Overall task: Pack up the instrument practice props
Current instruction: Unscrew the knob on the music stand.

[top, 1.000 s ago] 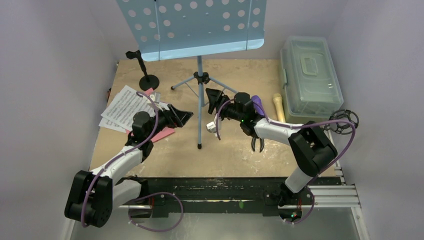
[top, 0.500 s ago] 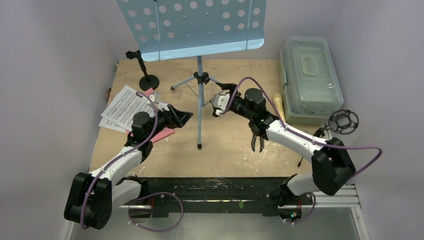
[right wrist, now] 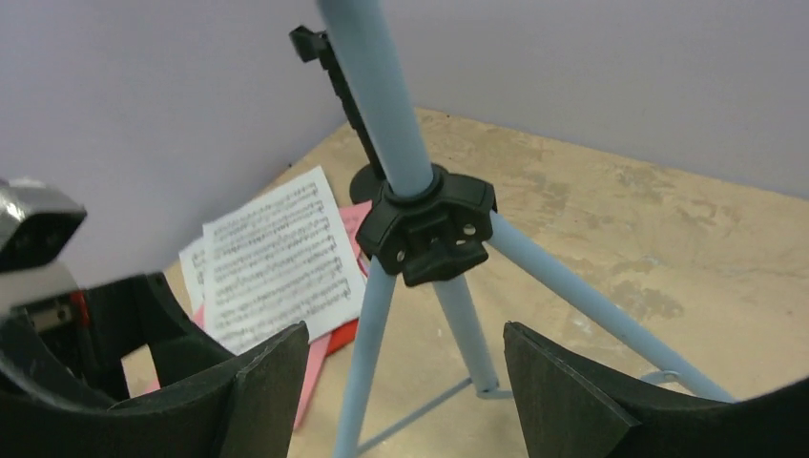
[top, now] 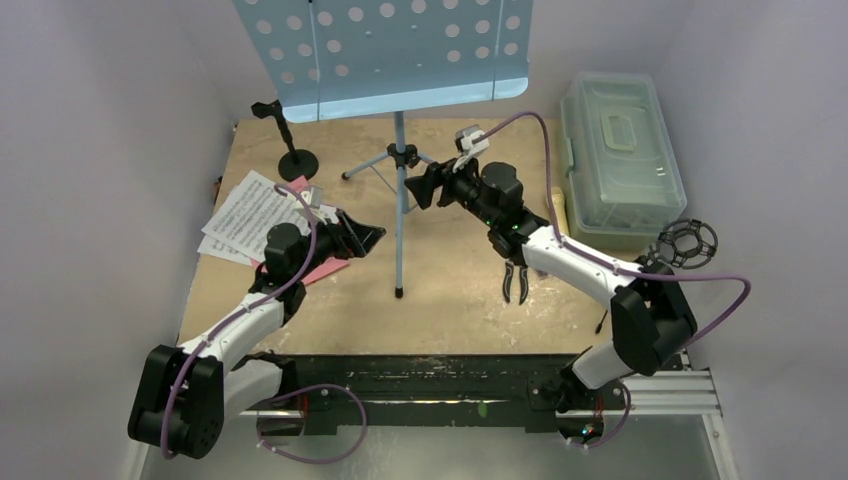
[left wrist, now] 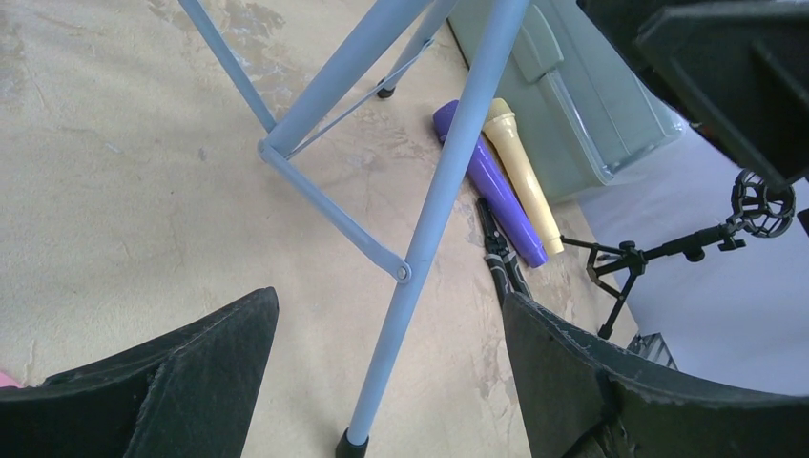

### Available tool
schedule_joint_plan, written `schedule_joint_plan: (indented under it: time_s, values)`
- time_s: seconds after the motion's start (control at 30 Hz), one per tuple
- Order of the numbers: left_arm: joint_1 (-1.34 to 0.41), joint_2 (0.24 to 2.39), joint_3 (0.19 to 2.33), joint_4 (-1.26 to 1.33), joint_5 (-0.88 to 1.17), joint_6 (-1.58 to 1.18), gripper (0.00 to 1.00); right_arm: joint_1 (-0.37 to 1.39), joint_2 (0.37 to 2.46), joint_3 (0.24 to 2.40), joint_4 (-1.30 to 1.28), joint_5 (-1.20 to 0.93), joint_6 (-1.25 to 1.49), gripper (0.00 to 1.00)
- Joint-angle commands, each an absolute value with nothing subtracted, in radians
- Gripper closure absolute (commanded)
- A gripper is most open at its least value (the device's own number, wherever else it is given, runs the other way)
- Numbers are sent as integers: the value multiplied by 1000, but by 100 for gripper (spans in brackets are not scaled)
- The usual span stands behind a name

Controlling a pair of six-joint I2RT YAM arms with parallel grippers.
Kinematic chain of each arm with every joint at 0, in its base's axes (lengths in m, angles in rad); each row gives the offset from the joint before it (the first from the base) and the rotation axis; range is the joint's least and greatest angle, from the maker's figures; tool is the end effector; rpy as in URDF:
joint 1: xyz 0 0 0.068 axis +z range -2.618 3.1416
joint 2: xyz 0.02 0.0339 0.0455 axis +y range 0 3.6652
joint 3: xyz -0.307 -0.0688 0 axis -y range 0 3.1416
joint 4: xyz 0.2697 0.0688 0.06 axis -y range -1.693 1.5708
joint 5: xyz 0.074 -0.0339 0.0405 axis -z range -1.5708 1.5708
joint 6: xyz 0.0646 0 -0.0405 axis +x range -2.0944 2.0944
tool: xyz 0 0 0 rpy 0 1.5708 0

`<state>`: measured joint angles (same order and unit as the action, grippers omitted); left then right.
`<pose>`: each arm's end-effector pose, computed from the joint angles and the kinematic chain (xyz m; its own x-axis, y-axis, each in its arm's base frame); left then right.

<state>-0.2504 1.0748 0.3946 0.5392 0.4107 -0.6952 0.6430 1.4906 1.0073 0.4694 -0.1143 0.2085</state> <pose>0.2389 -0.0877 0.2418 -0.4954 -0.4795 -0.7244 0.3813 0.6292 -0.6773 0.3159 0.2459 0.3454 -0.1531 0.1423 -0.9779 -0.6698 0.7127 0.2085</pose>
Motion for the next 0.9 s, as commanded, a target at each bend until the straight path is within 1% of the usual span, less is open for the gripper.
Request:
schedule_joint_plan:
  time_s: [0.0,0.23,0.37,0.53,0.67,0.87]
  values:
    - [-256,1066,438,536,399,-661,13,642,1523,1115,425,5,522,21]
    - [-256,1067,446,515,394,-651,13,629,1569,1182,345,36,677,18]
    - [-256,1079,448,514,393,-651,13,618,1595,1219,331,43,712,20]
    - [-256,1086,452,513,395,-651,13,609,1631,1244,344,30,716,29]
    - [-257,1086,452,510,396,-648,13,609,1652,1254,348,11,718,38]
    - [-256,1093,453,511,395,-648,13,609,1654,1254,353,5,719,58]
